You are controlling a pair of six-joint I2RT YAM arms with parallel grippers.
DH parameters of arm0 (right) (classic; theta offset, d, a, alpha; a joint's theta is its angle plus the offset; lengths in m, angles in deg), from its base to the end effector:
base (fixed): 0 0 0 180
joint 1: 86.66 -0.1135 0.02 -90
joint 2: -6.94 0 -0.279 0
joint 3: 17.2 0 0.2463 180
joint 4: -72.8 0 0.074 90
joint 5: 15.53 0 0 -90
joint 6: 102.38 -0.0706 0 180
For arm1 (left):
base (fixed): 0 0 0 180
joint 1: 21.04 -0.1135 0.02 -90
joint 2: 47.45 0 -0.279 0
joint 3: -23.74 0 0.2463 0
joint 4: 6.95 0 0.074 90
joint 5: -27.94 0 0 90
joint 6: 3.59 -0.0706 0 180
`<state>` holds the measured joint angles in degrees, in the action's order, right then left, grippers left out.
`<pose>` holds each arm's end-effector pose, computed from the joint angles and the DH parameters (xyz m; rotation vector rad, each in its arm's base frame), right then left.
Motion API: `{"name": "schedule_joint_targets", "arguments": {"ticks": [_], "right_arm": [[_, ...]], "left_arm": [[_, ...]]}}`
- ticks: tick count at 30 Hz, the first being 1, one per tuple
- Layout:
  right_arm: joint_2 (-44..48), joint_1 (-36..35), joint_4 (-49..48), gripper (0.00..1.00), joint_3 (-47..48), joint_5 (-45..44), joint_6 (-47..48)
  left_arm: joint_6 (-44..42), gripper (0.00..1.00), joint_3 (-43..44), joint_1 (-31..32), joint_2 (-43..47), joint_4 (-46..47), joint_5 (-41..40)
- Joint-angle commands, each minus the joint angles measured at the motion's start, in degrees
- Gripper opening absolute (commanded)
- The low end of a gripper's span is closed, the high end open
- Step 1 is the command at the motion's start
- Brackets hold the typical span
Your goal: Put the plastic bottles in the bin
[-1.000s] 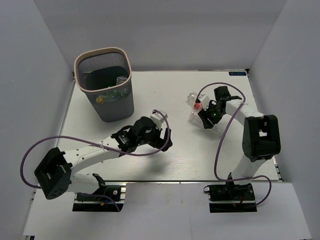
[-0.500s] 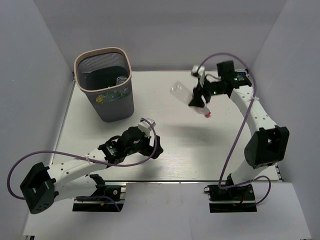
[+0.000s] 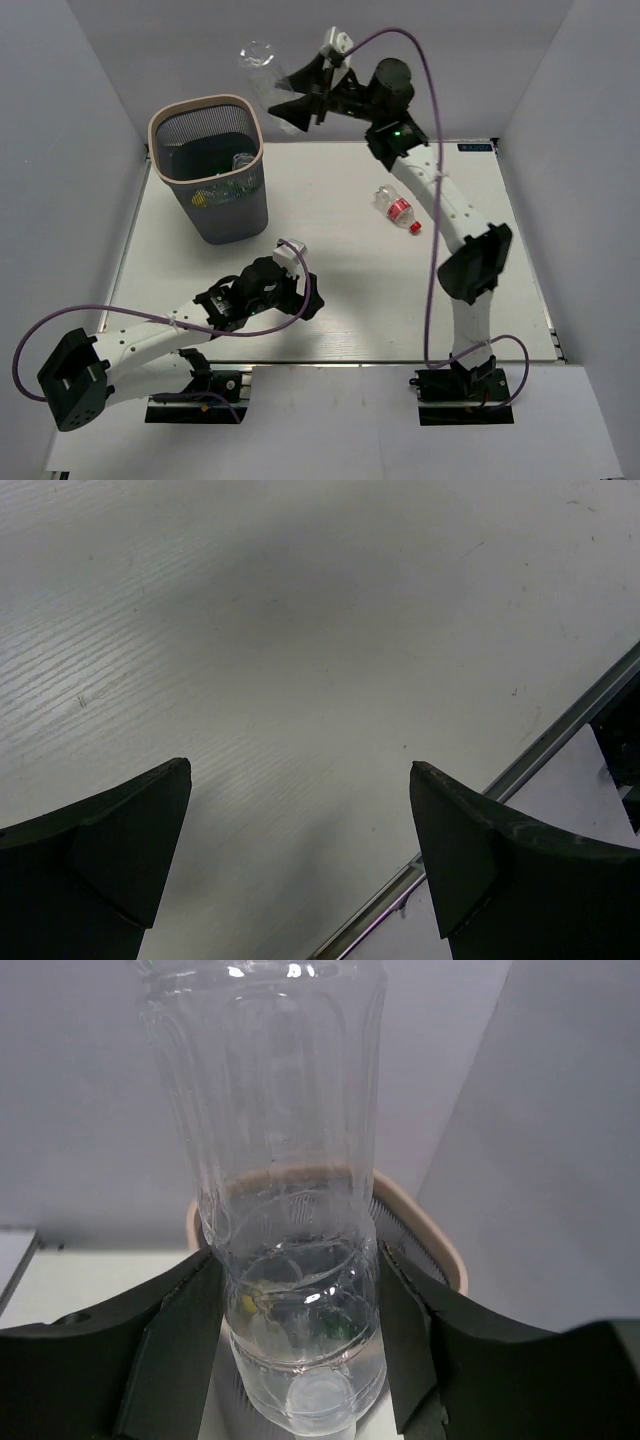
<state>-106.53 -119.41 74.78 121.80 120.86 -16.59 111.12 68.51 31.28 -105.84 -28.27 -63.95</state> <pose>0.3641 0.2950 0.5246 -1.0031 0.9204 1.0143 0.1434 -0.1819 0.2103 0.5236 2.2130 -0.7088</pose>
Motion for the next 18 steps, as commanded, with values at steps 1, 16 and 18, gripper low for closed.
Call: {"name": "schedule_joint_targets", "arguments": {"ticks": [1, 16, 18], "right_arm": [[-5.7, -3.5, -16.9, 0.26, 7.8, -5.5, -8.9], [-16.6, -9.3, -24.6, 0.90, 8.6, -14.7, -11.3], [-14.9, -8.5, -23.9, 0.90, 8.0, -16.2, -9.0]], "left_arm": [[0.8, 1.00, -1.1, 0.2, 0.2, 1.8, 0.5], [1.8, 1.00, -1.6, 0.2, 1.5, 0.1, 0.0], [1.8, 1.00, -1.6, 0.2, 1.5, 0.1, -0.7]]}}
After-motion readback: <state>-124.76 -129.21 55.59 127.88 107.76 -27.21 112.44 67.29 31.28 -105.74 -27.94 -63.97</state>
